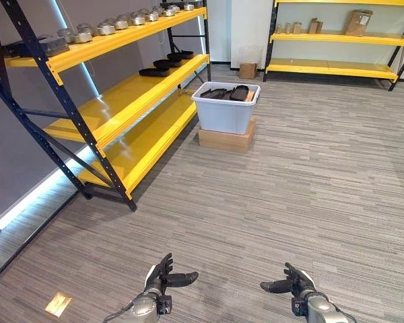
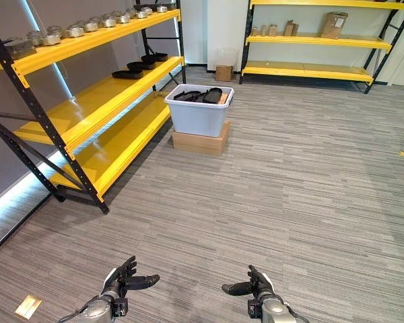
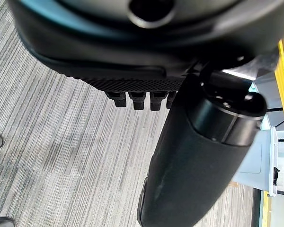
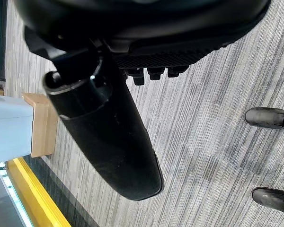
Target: Move parts from the plastic box to the shelf.
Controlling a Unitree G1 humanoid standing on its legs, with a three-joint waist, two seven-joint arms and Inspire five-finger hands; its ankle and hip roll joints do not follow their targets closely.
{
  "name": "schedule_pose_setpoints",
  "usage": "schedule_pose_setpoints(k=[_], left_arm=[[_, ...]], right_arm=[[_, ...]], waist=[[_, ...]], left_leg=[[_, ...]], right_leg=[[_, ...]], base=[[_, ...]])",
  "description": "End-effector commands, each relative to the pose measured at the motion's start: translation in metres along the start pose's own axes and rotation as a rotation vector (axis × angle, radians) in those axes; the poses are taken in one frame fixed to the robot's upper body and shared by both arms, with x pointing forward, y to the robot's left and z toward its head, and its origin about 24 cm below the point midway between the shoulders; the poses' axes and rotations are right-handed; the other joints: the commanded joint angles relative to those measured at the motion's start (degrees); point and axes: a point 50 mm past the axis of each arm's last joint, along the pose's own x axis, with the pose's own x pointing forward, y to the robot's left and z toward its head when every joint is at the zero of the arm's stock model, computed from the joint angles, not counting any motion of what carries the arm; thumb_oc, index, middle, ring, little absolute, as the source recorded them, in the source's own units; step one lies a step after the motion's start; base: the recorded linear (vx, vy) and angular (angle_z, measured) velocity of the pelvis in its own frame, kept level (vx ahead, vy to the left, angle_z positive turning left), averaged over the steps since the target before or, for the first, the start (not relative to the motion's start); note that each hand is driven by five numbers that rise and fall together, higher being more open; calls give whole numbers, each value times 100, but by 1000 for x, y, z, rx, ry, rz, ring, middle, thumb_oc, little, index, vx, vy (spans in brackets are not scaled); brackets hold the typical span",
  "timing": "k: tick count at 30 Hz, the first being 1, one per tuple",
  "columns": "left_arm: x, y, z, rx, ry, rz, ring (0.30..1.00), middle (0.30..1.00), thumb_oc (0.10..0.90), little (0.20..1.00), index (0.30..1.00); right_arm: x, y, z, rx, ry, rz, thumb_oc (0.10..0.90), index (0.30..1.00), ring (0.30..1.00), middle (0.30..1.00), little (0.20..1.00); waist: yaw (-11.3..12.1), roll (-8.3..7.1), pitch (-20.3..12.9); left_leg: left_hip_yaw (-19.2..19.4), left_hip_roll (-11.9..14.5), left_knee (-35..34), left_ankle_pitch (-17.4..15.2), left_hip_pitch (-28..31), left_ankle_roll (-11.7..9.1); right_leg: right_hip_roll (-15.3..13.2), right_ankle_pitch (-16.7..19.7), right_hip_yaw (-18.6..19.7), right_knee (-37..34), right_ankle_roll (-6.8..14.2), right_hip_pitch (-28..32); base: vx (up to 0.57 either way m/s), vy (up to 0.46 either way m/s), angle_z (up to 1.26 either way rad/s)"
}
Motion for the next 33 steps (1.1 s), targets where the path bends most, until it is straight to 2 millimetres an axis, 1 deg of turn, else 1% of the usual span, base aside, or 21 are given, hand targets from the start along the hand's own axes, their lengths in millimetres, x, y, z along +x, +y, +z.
schedule_pose_setpoints(k=[1, 11, 20, 24, 28, 30, 33], left_arm=[[14, 1, 41, 33, -131, -6, 1000, 1000, 900, 1000, 1000], [15, -1, 41, 42, -123, -8, 1000, 1000, 900, 1000, 1000], [16, -4, 40, -4, -116, -15, 1000, 1000, 900, 1000, 1000], [16, -3, 40, 5, -113, -10, 1000, 1000, 900, 1000, 1000], [17, -3, 42, 6, -120, -9, 1000, 1000, 900, 1000, 1000], [17, -2, 47, 5, -136, -8, 1000, 1000, 900, 1000, 1000], [17, -1, 56, -10, -165, -5, 1000, 1000, 900, 1000, 1000]], right_arm=[[5, 0, 41, -33, -152, 23, 900, 1000, 1000, 1000, 1000], [5, 1, 40, -31, -145, 31, 900, 1000, 1000, 1000, 1000], [5, -1, 36, -26, -131, 25, 900, 1000, 1000, 1000, 1000], [5, 0, 37, -39, -135, 26, 900, 1000, 1000, 1000, 1000], [5, -1, 41, -38, -146, 26, 900, 1000, 1000, 1000, 1000], [6, -2, 44, -34, -152, 26, 900, 1000, 1000, 1000, 1000], [7, -3, 45, -34, -142, 19, 900, 1000, 1000, 1000, 1000]], waist=[[-45, -164, -139], [-46, -169, -139], [-45, -157, -146], [-43, -158, -136], [-46, -159, -112], [-27, -174, -81], [38, -225, -15]], left_leg=[[-80, 106, -31, -51, -110, -163], [-81, 114, -31, -49, -104, -172], [-114, 107, -31, -49, -107, -177], [-132, 111, -31, -45, -111, -181], [-145, 114, -31, -50, -125, -175], [-147, 117, -31, -45, -139, -160], [-169, 54, 196, -147, -316, -64]], right_leg=[[-241, -682, -103, 138, 308, 395], [-223, -677, -96, 131, 308, 403], [-222, -671, -145, 107, 301, 426], [-213, -683, -145, 106, 292, 427], [-207, -698, -137, 122, 287, 404], [-215, -708, -137, 161, 296, 368], [-294, -753, -89, 429, 326, 195]], base=[[0, 0, 0], [0, 0, 0], [0, 0, 0], [0, 0, 0], [0, 0, 0], [0, 0, 0], [-7, 84, 0]])
